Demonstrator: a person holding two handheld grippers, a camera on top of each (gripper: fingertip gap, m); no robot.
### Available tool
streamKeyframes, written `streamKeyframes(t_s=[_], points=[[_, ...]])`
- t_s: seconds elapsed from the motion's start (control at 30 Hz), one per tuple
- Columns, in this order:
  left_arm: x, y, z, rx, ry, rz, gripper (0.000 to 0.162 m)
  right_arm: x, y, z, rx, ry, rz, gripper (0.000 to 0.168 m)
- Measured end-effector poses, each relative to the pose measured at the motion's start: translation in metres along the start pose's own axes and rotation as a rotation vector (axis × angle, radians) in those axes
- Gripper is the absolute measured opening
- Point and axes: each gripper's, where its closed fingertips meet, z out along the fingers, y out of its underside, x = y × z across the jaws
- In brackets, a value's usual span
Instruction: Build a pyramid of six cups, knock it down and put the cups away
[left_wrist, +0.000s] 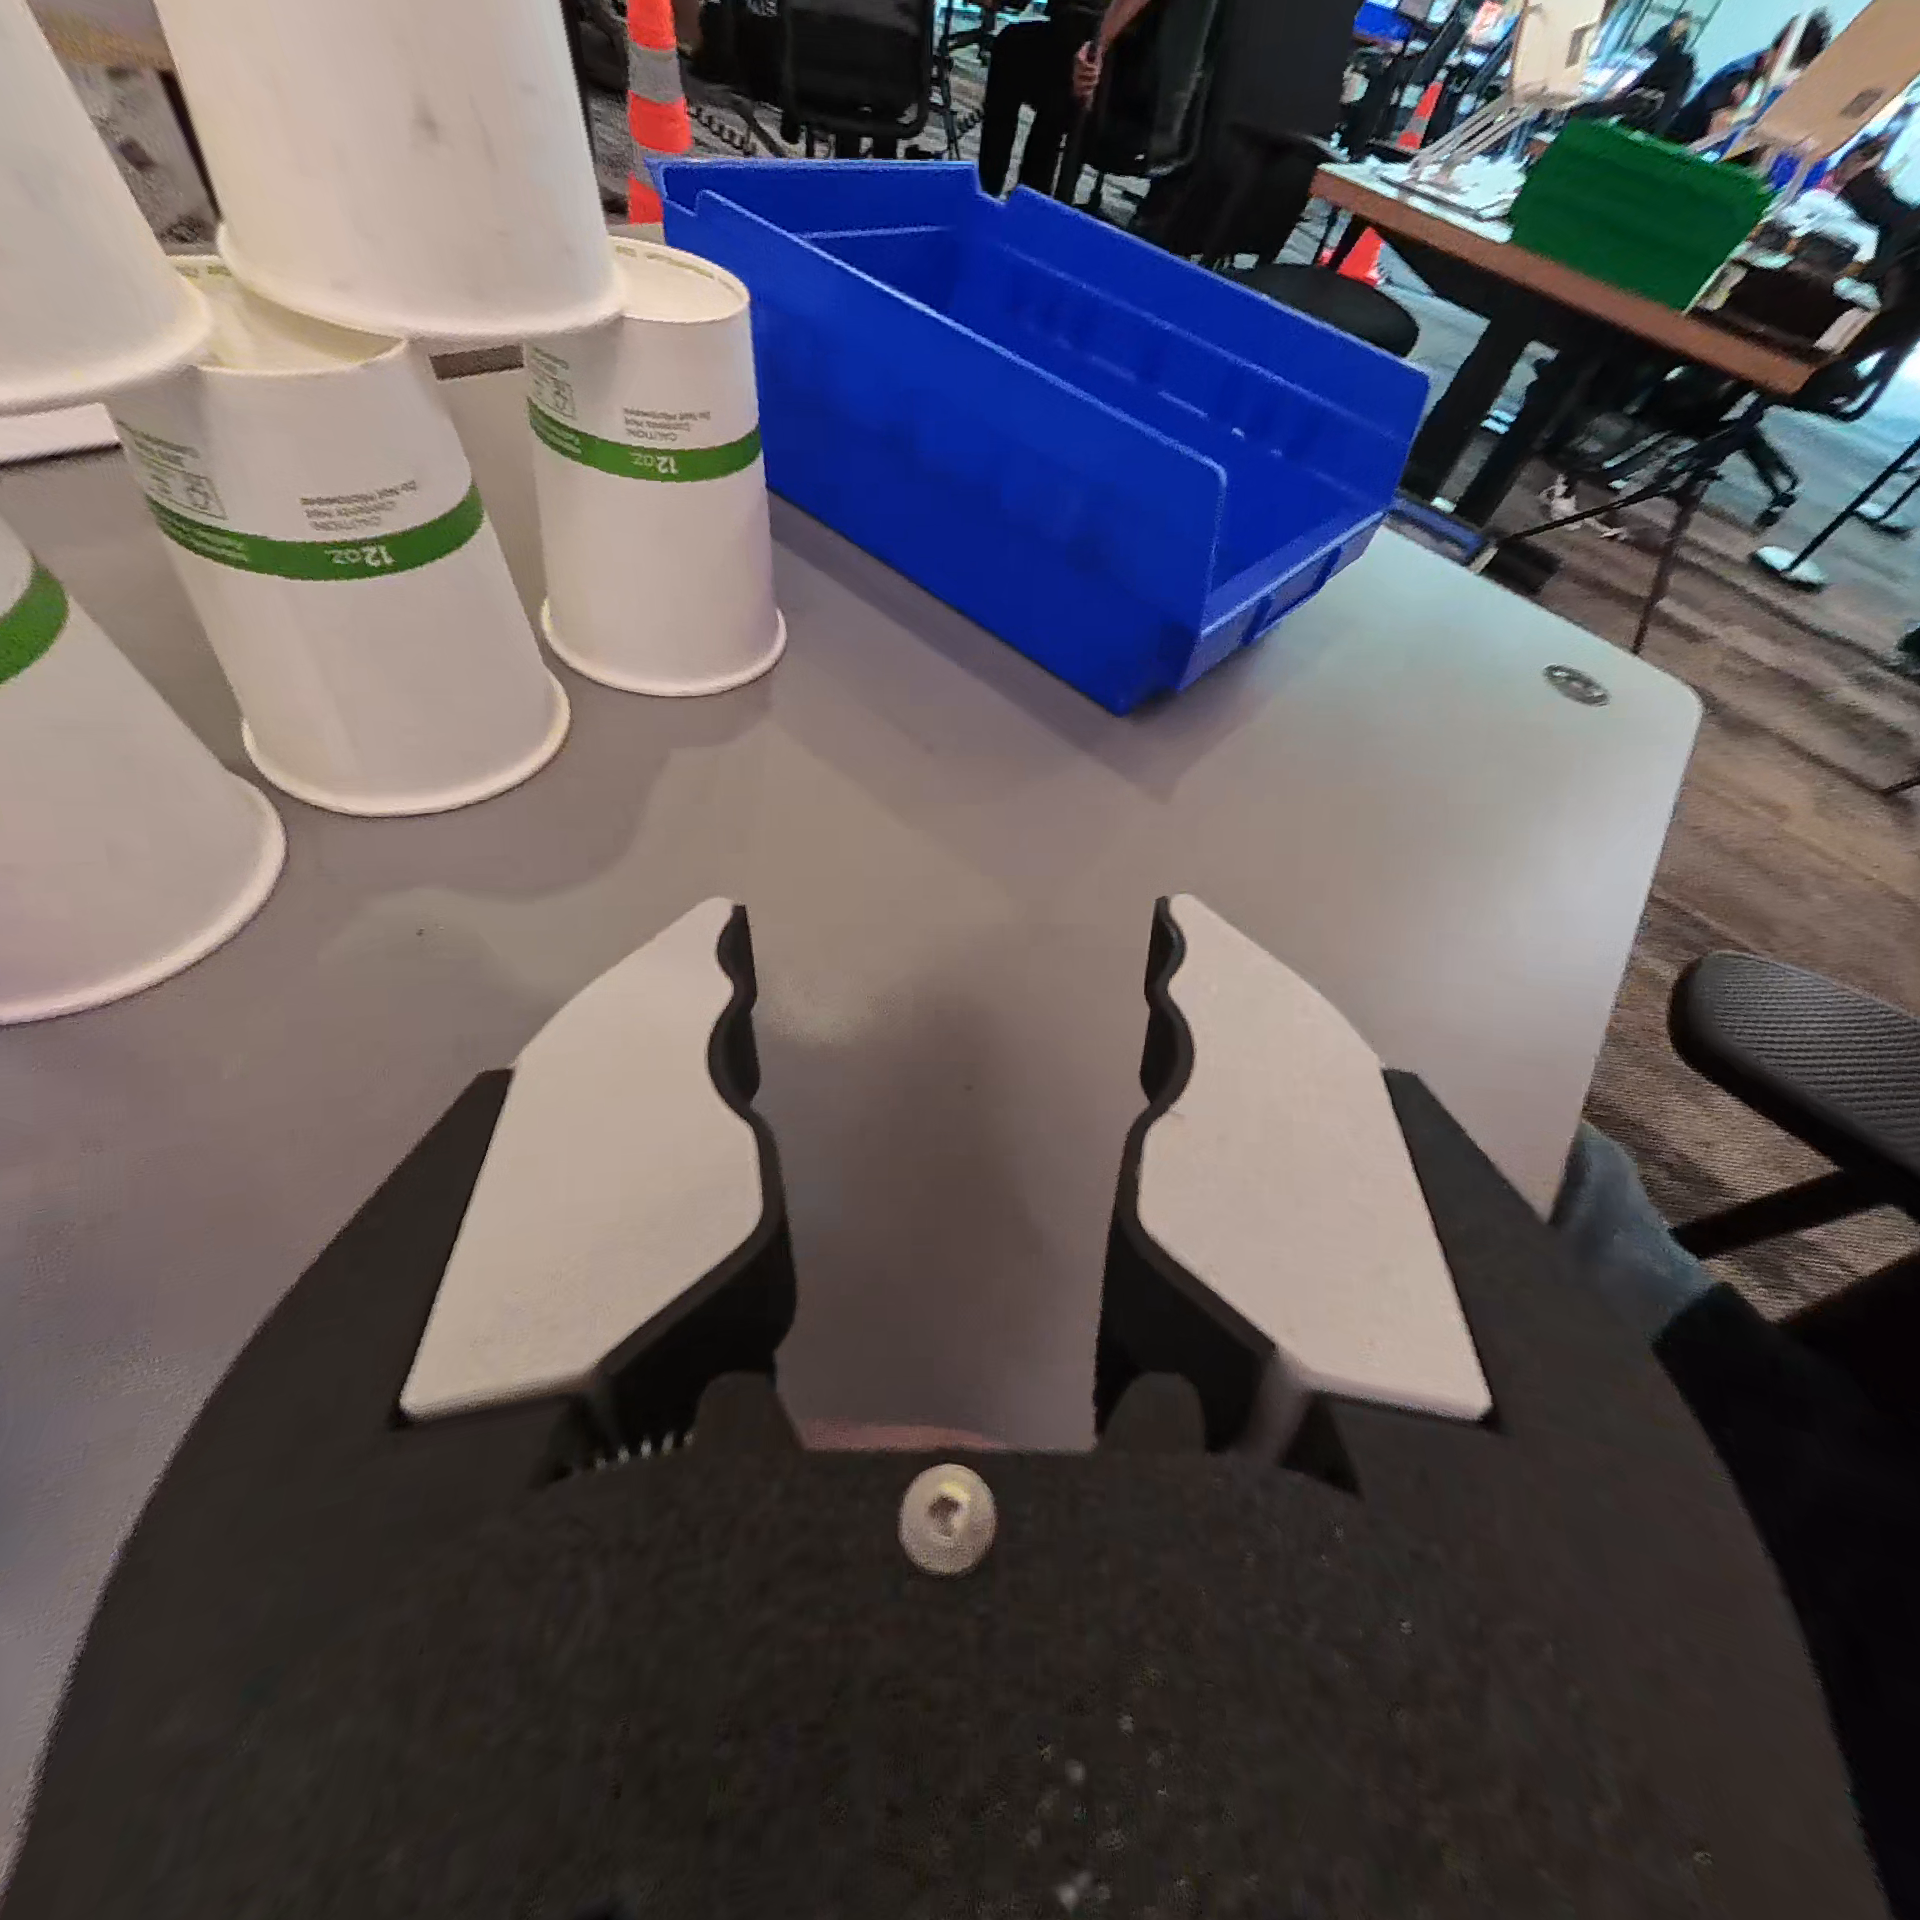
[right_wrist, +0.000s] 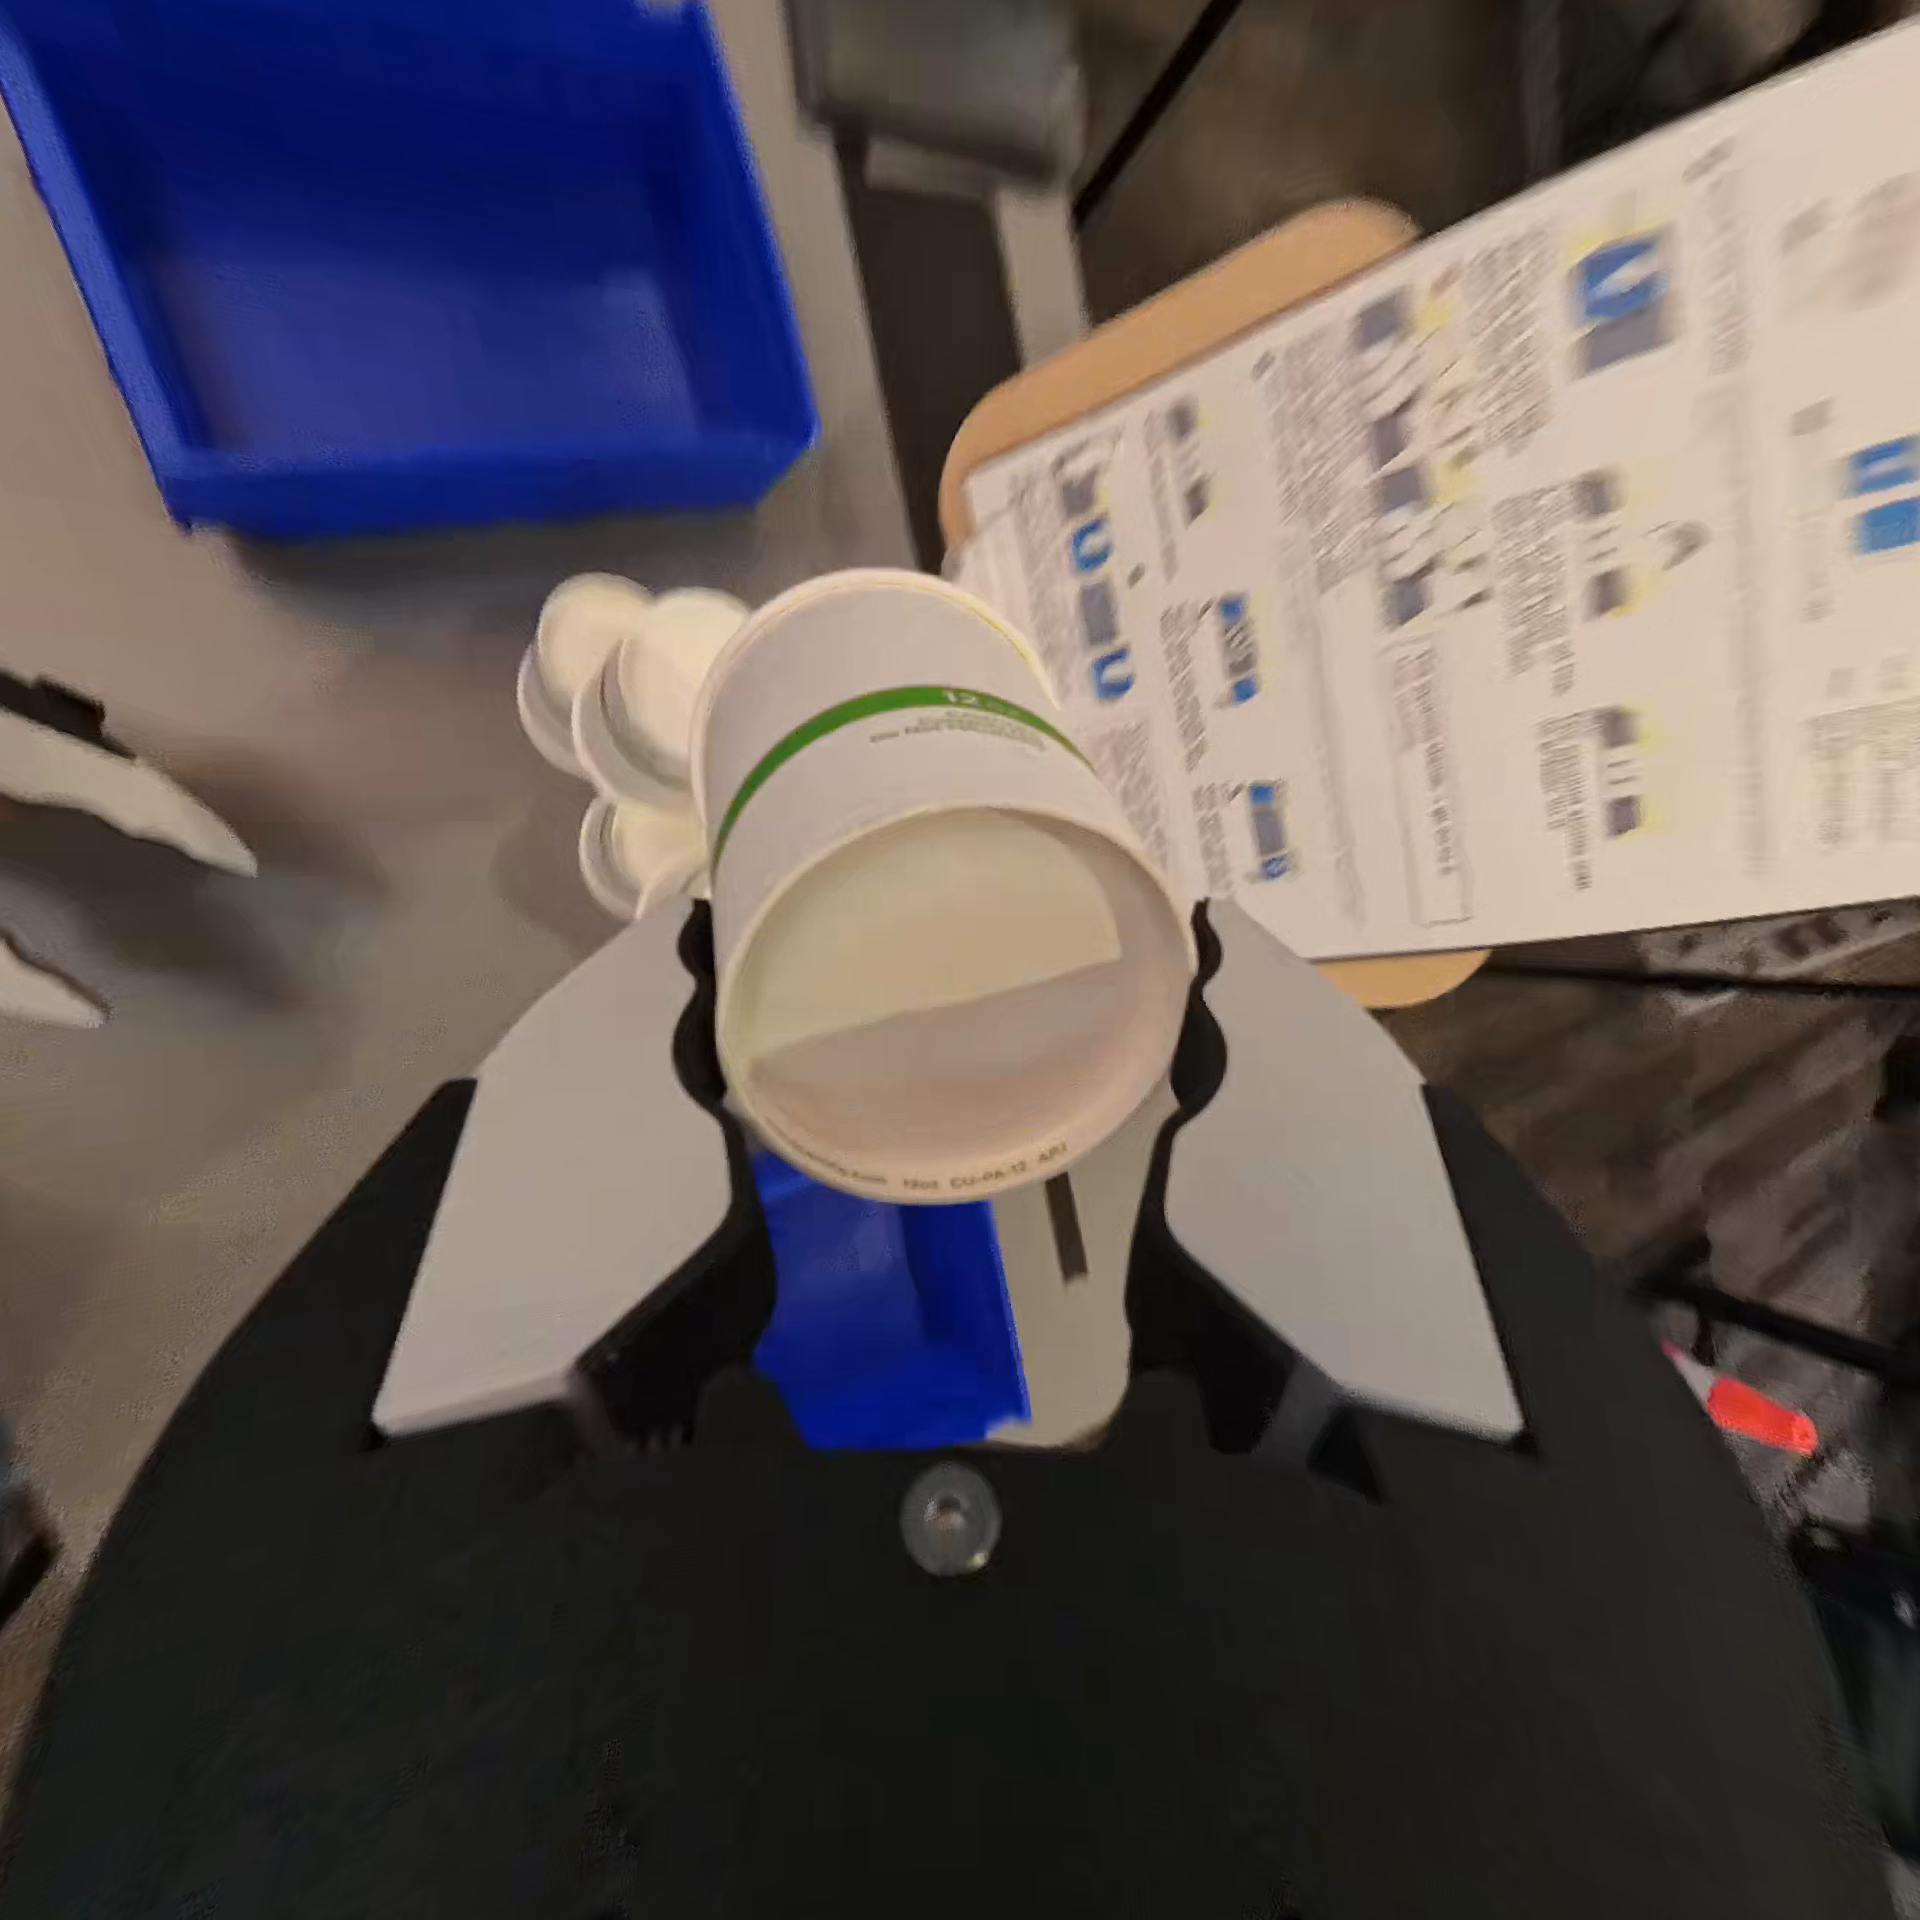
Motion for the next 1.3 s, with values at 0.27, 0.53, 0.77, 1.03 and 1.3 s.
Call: streamKeyframes(t_s=[0.27,0.53,0.77,1.03,1.3], points=[[0.014,0.004,-0.002,-0.012,0.026,0.020,0.073,-0.022,0.016,0.084,-0.298,-0.217,0.003,0.085],[0.028,0.012,0.004,-0.045,0.110,-0.021,0.076,-0.040,0.024,0.113,-0.401,-0.300,-0.026,0.085],[0.023,0.008,0.002,-0.034,0.103,-0.027,0.077,-0.039,0.020,0.112,-0.377,-0.305,-0.005,0.097],[-0.004,-0.010,-0.012,0.022,-0.027,0.009,0.079,-0.031,-0.011,0.009,-0.024,-0.030,-0.032,0.092],[-0.064,-0.037,-0.064,0.089,-0.391,-0.013,0.075,-0.130,0.072,-0.054,0.687,0.475,0.422,0.072]])
